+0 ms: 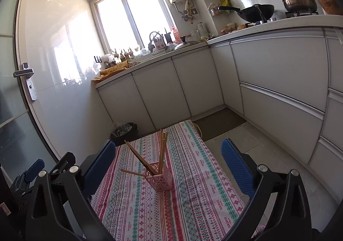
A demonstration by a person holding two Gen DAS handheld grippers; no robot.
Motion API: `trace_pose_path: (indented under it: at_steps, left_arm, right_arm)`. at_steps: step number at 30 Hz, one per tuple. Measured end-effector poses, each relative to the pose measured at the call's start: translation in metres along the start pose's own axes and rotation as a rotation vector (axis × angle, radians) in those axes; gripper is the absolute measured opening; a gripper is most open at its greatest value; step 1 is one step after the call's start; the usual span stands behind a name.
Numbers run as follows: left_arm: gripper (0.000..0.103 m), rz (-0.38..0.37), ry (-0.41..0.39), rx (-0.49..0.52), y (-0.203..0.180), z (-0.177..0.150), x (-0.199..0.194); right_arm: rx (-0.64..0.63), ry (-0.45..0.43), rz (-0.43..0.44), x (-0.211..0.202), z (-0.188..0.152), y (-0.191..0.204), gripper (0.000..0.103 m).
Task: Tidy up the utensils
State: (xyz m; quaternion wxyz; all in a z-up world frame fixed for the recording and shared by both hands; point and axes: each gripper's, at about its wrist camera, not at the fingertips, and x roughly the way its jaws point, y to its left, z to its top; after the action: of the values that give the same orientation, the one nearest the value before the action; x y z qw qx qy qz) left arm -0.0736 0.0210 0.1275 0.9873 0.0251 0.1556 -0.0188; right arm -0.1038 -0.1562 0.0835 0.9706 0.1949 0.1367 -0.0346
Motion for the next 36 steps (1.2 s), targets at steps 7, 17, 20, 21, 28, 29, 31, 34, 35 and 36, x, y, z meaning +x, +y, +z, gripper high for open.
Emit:
trace_pose_path:
  at_steps: [7, 17, 20, 21, 28, 29, 31, 34, 35, 36]
  left_arm:
    - [0.096, 0.006, 0.017, 0.017, -0.005, -0.003, 0.002]
    - [0.096, 0.0, 0.071, 0.036, -0.013, -0.013, 0.019]
    - [0.096, -0.002, 0.091, 0.039, -0.014, -0.016, 0.027]
    - [0.096, -0.003, 0.098, 0.039, -0.015, -0.017, 0.028]
    - [0.096, 0.003, 0.137, 0.037, -0.014, -0.025, 0.042]
    - [0.096, 0.005, 0.14, 0.037, -0.014, -0.026, 0.043]
    - [0.096, 0.007, 0.149, 0.036, -0.013, -0.027, 0.047]
    - [0.096, 0.007, 0.161, 0.035, -0.012, -0.03, 0.05]
    - [0.096, 0.007, 0.163, 0.034, -0.012, -0.031, 0.05]
    - [0.096, 0.006, 0.165, 0.033, -0.011, -0.031, 0.051]
  right_arm:
    - [0.013, 0.016, -0.005, 0.001, -0.002, -0.005, 0.096]
    - [0.041, 0.058, -0.018, 0.014, -0.009, -0.015, 0.096]
    - [0.051, 0.069, -0.022, 0.02, -0.011, -0.019, 0.096]
    - [0.053, 0.073, -0.023, 0.022, -0.012, -0.02, 0.096]
    - [0.064, 0.108, -0.019, 0.037, -0.018, -0.023, 0.096]
    - [0.063, 0.11, -0.019, 0.038, -0.02, -0.023, 0.096]
    - [0.063, 0.117, -0.019, 0.04, -0.021, -0.023, 0.096]
    - [0.064, 0.129, -0.02, 0.044, -0.023, -0.023, 0.096]
    - [0.063, 0.131, -0.022, 0.045, -0.024, -0.023, 0.096]
    - [0.063, 0.132, -0.024, 0.045, -0.025, -0.024, 0.096]
